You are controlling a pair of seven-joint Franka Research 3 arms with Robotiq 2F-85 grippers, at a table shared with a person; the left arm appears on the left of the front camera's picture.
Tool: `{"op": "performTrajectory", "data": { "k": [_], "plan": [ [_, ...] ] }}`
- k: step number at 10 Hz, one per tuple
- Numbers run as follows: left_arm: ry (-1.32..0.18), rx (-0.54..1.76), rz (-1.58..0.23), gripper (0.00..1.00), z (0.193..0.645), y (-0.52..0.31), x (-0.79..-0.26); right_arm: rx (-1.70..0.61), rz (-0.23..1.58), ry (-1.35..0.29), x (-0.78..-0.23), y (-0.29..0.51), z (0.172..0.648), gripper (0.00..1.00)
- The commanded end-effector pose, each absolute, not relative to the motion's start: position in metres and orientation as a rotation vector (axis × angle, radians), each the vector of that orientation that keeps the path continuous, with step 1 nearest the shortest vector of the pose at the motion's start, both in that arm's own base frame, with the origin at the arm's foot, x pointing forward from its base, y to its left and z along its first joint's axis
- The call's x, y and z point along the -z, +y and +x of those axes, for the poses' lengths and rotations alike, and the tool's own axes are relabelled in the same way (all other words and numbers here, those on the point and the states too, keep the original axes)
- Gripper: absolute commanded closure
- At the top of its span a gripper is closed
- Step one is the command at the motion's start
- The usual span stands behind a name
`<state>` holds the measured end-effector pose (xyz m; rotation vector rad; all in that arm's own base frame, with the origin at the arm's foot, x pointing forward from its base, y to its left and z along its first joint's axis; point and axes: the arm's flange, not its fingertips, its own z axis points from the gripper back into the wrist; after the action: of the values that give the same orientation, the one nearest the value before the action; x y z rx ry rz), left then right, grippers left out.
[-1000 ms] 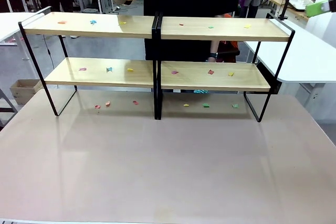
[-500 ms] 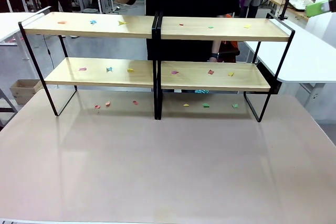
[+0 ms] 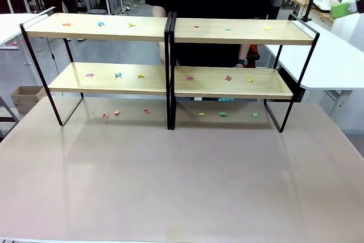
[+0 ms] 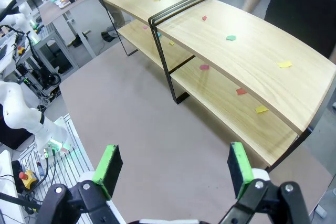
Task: Clean the shelves.
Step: Pick up the Duster when the human hands it over.
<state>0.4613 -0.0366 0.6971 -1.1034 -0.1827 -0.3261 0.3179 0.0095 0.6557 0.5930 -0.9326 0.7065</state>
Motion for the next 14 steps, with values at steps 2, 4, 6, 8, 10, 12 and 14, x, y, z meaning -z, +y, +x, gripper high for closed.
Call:
{"op": "performTrajectory", "data": {
  "k": [2, 4, 6, 8, 10, 12, 14],
  "plan": [
    [-0.18, 0.505, -0.866, 0.99, 0.366, 0.001, -0.688, -0.708, 0.597, -0.938, -0.657, 0.011, 0.318, 0.0],
    [-0.25, 0.452, -0.88, 0.99, 0.34, 0.016, -0.692, -0.708, 0.597, -0.938, -0.657, 0.011, 0.318, 0.0],
    [-0.144, 0.49, -0.889, 0.99, 0.359, 0.01, -0.698, -0.708, 0.597, -0.938, -0.657, 0.011, 0.318, 0.0],
    [-0.144, 0.49, -0.889, 0.99, 0.359, 0.01, -0.698, -0.708, 0.597, -0.938, -0.657, 0.011, 0.318, 0.0],
    [-0.138, 0.403, -0.885, 0.87, 0.342, 0.005, -0.704, -0.708, 0.597, -0.938, -0.657, 0.011, 0.318, 0.0],
    [0.002, 0.199, -0.889, 0.87, 0.326, -0.039, -0.738, -0.708, 0.597, -0.938, -0.657, 0.011, 0.318, 0.0],
    [-0.018, 0.055, -0.893, 0.87, 0.325, -0.088, -0.765, -0.708, 0.597, -0.938, -0.657, 0.011, 0.318, 0.0]
  ]
}}
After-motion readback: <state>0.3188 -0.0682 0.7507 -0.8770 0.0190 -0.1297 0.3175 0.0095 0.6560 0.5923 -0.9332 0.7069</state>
